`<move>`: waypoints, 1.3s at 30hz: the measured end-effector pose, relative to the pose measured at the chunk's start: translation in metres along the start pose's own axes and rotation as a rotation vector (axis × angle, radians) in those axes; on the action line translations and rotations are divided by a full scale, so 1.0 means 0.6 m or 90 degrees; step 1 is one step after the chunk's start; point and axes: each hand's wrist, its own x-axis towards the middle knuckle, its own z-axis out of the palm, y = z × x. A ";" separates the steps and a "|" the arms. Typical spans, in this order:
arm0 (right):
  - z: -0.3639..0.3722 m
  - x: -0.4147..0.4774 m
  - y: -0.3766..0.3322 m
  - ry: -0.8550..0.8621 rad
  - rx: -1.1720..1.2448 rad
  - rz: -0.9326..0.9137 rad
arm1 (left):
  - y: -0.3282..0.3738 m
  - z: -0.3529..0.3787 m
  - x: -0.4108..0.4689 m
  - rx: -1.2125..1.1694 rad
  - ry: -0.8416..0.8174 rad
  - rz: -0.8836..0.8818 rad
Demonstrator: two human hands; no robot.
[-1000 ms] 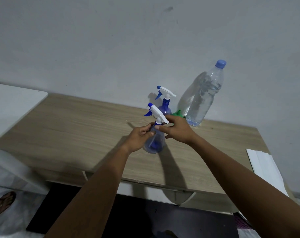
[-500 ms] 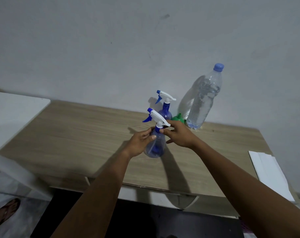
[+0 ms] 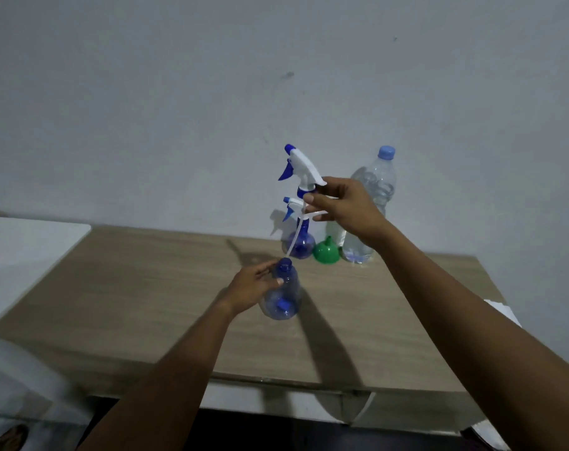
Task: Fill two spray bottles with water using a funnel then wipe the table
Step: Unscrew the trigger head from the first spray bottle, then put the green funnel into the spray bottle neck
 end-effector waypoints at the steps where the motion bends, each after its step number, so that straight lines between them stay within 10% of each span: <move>1: -0.007 0.005 -0.011 0.007 0.012 -0.009 | 0.004 -0.001 0.001 0.005 0.013 -0.003; 39: 0.166 0.057 0.372 0.035 -0.239 0.287 | -0.025 -0.056 0.010 0.028 0.050 -0.008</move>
